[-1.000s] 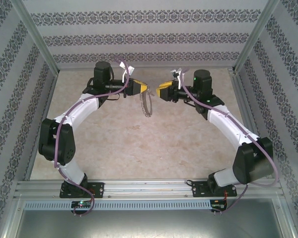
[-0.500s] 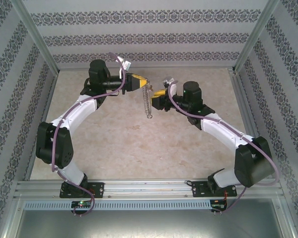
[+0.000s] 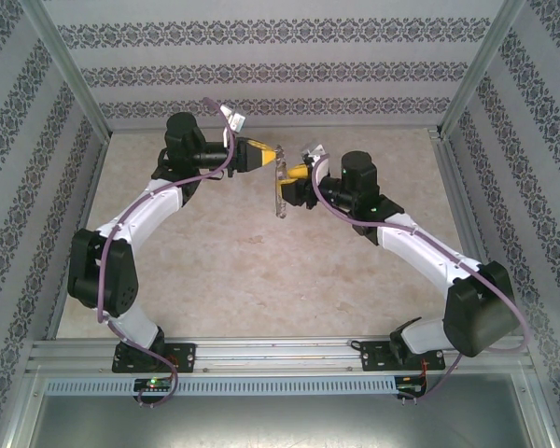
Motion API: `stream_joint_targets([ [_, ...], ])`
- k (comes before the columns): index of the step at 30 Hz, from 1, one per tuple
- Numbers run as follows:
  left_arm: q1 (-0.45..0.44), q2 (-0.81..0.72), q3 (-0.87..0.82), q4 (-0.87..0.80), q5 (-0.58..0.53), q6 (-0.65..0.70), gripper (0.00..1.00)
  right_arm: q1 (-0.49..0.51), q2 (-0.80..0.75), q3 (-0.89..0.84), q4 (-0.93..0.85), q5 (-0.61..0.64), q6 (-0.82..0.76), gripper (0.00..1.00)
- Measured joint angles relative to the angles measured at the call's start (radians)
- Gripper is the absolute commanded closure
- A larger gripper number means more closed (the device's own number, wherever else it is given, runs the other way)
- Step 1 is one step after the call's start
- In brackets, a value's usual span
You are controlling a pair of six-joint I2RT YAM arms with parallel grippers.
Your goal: Put the keys on the keyring
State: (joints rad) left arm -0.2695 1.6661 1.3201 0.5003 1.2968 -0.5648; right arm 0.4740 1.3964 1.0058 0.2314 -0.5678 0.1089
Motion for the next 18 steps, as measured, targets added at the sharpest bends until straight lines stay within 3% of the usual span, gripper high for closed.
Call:
stream_joint_targets([
  [18, 0.000, 0.037, -0.001, 0.070, 0.023, -0.073, 1.00, -0.029, -0.014, 0.047, -0.040, -0.010, -0.038, 0.45],
])
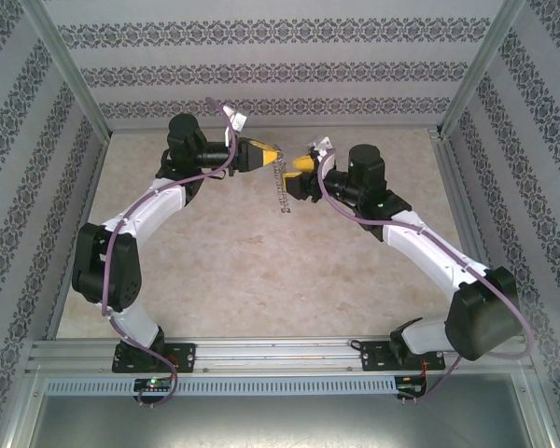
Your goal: Put the keys on the keyring
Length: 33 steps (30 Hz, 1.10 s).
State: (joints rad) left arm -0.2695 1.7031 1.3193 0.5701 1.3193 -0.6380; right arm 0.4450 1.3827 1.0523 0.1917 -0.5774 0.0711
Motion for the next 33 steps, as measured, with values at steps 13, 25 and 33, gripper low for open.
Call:
stream_joint_targets([
  [13, 0.000, 0.002, 0.001, -0.099, 0.009, 0.064, 1.00, 0.000, 0.055, 0.043, -0.001, -0.054, 0.000, 0.52],
  [25, 0.000, -0.021, 0.016, -0.350, -0.078, 0.258, 1.00, 0.000, 0.055, 0.048, -0.016, -0.101, 0.000, 0.73],
  [33, 0.000, -0.040, 0.016, -0.353, -0.098, 0.266, 1.00, 0.005, 0.058, 0.035, -0.018, -0.112, 0.000, 0.69],
])
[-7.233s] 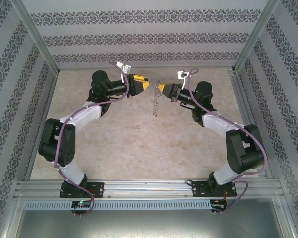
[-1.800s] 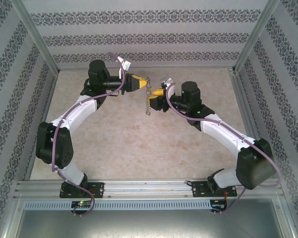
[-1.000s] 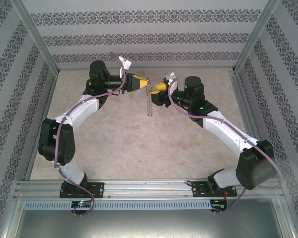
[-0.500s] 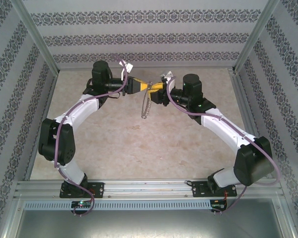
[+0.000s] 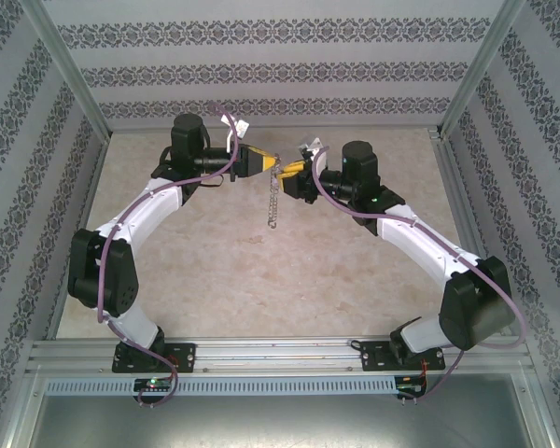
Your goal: Put the keys on the keyring
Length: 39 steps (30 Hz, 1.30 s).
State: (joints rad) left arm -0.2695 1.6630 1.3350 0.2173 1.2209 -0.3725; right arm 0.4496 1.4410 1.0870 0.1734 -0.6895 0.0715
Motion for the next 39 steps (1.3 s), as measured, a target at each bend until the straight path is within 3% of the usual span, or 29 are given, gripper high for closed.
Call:
stream_joint_targets([
  [2, 0.000, 0.000, 0.000, 0.000, 0.000, 0.000, 1.00, 0.000, 0.006, 0.000, 0.001, -0.001, 0.002, 0.65],
  [6, 0.000, 0.000, 0.000, 0.000, -0.002, -0.001, 1.00, 0.000, 0.022, 0.000, 0.002, -0.008, 0.003, 0.68],
  [17, 0.000, -0.002, 0.000, 0.004, -0.008, -0.002, 1.00, 0.000, 0.040, 0.000, 0.003, -0.019, 0.008, 1.00],
  [39, -0.007, -0.048, -0.099, 0.188, -0.100, -0.085, 1.00, 0.025, 0.041, -0.010, 0.048, 0.001, 0.034, 1.00],
])
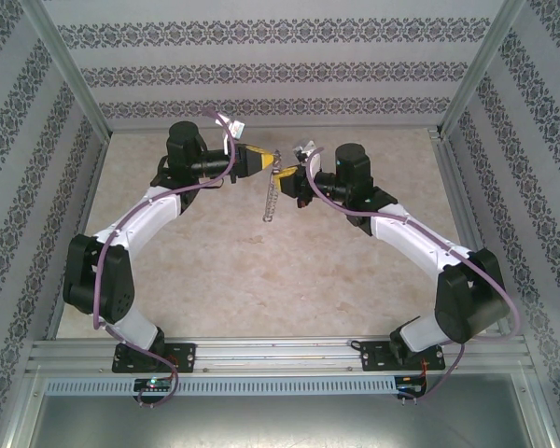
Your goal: Put the keys on the keyring
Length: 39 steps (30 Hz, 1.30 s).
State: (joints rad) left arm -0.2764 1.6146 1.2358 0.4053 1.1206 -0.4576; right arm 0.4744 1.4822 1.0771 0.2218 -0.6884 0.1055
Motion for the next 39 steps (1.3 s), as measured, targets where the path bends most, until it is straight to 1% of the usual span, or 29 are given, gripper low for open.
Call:
stream_joint_targets([
  [18, -0.018, 0.000, -0.024, 0.036, -0.039, -0.007, 1.00, 0.021, 0.025, 0.021, -0.009, 0.018, 0.003, 1.00],
  [30, -0.025, -0.012, -0.068, 0.108, -0.092, -0.014, 1.00, 0.018, 0.017, 0.003, 0.001, 0.095, 0.026, 1.00],
  [39, -0.038, -0.028, -0.114, 0.192, -0.128, -0.020, 1.00, 0.019, 0.018, 0.005, 0.014, 0.080, 0.049, 1.00],
])
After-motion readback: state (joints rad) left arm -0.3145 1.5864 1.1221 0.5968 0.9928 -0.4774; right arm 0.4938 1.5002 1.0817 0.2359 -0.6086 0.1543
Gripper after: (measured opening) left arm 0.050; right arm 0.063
